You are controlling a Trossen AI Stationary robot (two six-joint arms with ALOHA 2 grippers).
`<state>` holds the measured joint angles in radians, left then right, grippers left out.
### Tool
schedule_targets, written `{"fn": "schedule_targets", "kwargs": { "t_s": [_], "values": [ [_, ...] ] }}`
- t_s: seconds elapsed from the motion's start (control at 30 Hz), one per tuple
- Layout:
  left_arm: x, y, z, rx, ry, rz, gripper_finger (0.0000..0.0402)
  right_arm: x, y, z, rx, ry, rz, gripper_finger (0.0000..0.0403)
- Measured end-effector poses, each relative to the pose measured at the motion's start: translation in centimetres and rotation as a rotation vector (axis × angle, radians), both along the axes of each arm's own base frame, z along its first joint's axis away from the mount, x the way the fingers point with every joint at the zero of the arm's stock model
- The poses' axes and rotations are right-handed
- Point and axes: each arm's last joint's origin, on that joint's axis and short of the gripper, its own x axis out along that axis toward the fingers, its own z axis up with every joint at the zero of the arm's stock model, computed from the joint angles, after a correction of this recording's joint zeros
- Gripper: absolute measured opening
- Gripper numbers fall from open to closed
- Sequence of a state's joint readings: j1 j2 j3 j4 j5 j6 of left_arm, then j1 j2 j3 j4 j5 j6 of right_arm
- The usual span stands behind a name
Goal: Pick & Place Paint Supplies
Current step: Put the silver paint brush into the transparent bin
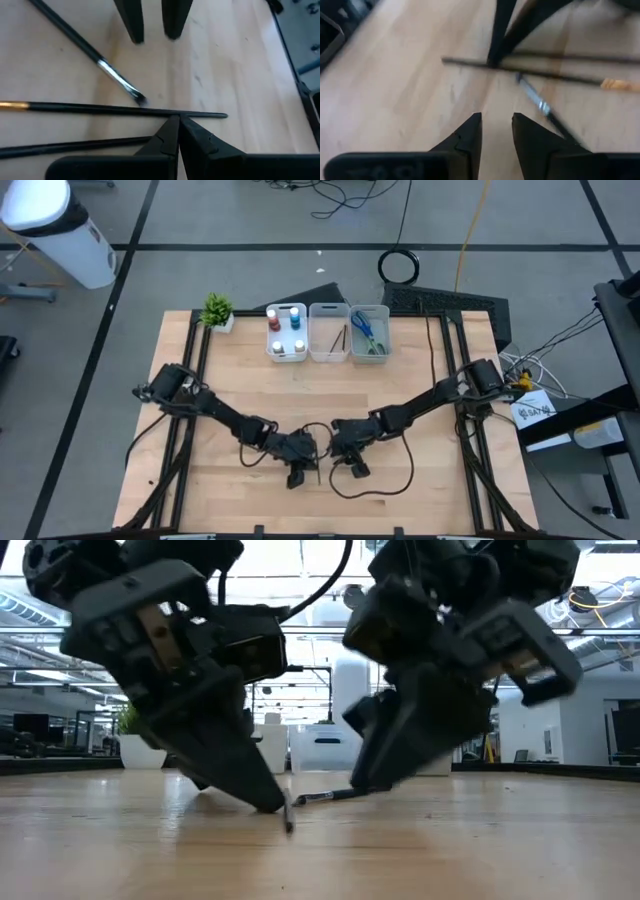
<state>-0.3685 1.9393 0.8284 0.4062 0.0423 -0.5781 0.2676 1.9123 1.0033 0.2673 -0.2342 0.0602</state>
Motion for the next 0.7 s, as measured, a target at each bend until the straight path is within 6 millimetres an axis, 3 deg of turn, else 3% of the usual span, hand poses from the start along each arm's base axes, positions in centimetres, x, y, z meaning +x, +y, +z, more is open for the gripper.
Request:
{"fn": "schedule_targets", "kwargs": {
  "t_s": [0.23, 0.4, 0.7],
  "values": [
    [0.4, 1.2, -0.1, 0.045, -0.004, 0.053, 0.0021, 0.3, 0.0, -1.6, -0.021, 0.008, 0.018, 0.0072],
    [0.4, 1.4, 0.2, 0.026, -0.001, 0.042, 0.0021, 0.8, -0.9, -1.9, -0.072, -0.015, -0.069, 0.0056],
    [-0.3, 0.9, 3.5, 0.092, -0.098, -0.008, 0.0021, 1.2, -2.3, -1.9, -0.146, -0.042, -0.185, 0.0031]
  ]
}}
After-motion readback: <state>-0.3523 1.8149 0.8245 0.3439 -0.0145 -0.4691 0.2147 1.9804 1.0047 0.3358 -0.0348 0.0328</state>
